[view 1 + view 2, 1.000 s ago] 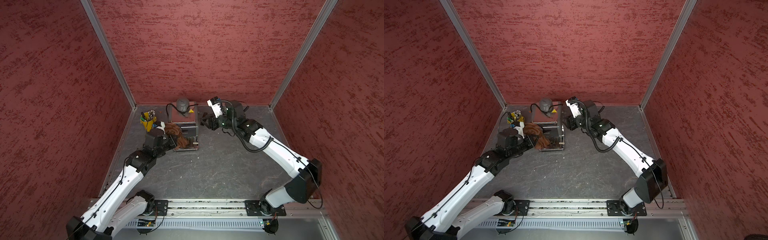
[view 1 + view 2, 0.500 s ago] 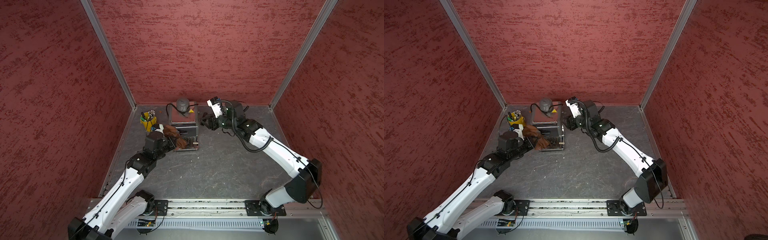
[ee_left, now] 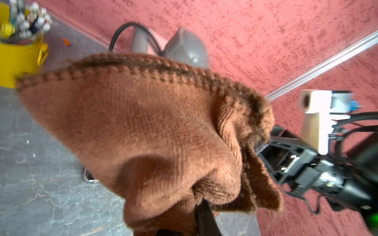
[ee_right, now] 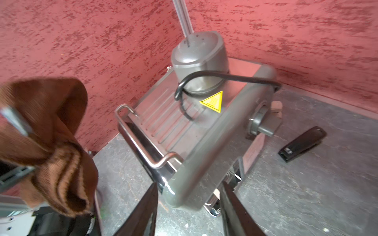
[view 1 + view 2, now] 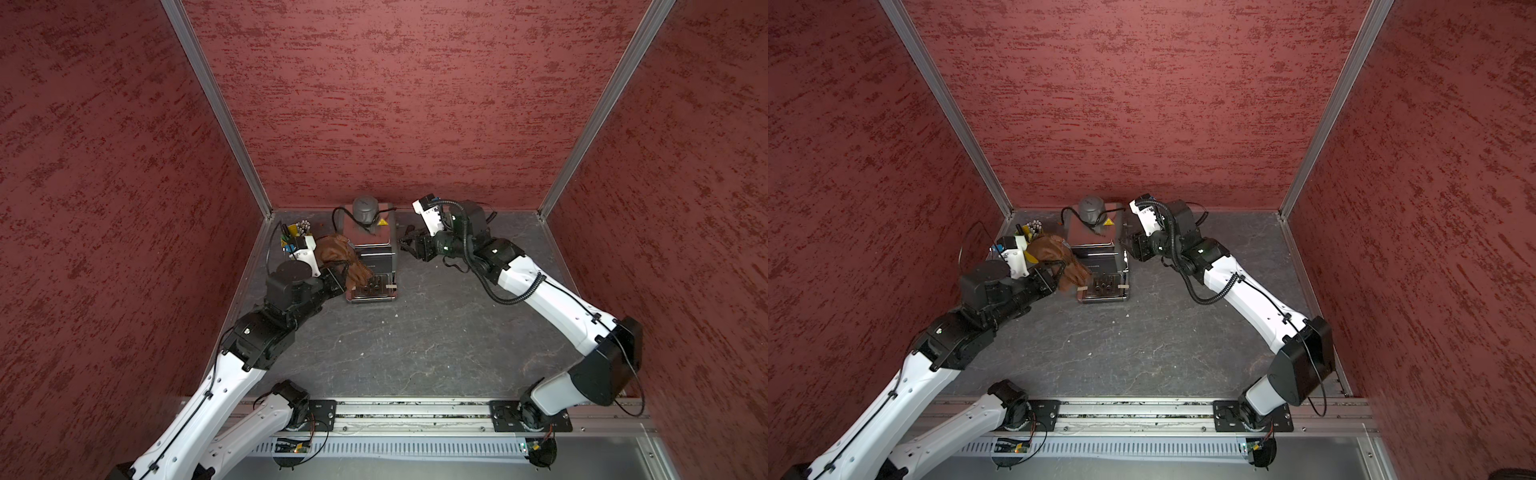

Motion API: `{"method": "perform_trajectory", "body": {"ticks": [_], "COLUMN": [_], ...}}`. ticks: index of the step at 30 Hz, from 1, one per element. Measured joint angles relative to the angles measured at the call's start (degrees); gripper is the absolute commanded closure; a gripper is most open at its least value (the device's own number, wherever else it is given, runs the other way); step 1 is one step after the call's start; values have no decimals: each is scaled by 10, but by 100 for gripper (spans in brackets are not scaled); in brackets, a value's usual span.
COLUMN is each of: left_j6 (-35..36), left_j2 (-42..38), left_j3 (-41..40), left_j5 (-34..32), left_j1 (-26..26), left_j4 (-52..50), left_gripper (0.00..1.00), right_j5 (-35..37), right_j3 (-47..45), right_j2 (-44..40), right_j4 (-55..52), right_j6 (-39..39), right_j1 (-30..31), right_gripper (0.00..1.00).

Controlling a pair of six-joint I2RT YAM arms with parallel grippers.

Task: Wipe the surface of a coffee machine
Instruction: Wipe the dirt from the surface of the coffee machine.

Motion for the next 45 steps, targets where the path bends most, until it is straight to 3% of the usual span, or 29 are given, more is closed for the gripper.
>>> {"method": "perform_trajectory", "body": {"ticks": [6,9,17,24,29,37,45], "left_j6": [45,68,118,152,167,160,138], "left_j2": [147,237,424,497,490,419,402], "left_j3": [164,246,402,487,480,386,325], "left_j5": [125,184,263,264,242,233,234], "left_j1": [108,137,147,138,139,180,191], "left_j4": [-45,-67,-97,-149,-158,-140,-126], "left_gripper": [100,100,100,100,100,100,100], "right_j5": [-42,-47,-54,-67,-86,-95,-95], "right_j3": [8,31,43,43,49,61,61], "right_j2": [34,57,69,73,83,95,96], "right_j4": [31,31,34,38,42,44,44], "right_j6": [17,19,20,23,23,14,11], "right_j1": [0,0,0,2,11,22,23], "right_gripper": [51,51,51,51,51,51,51]}}
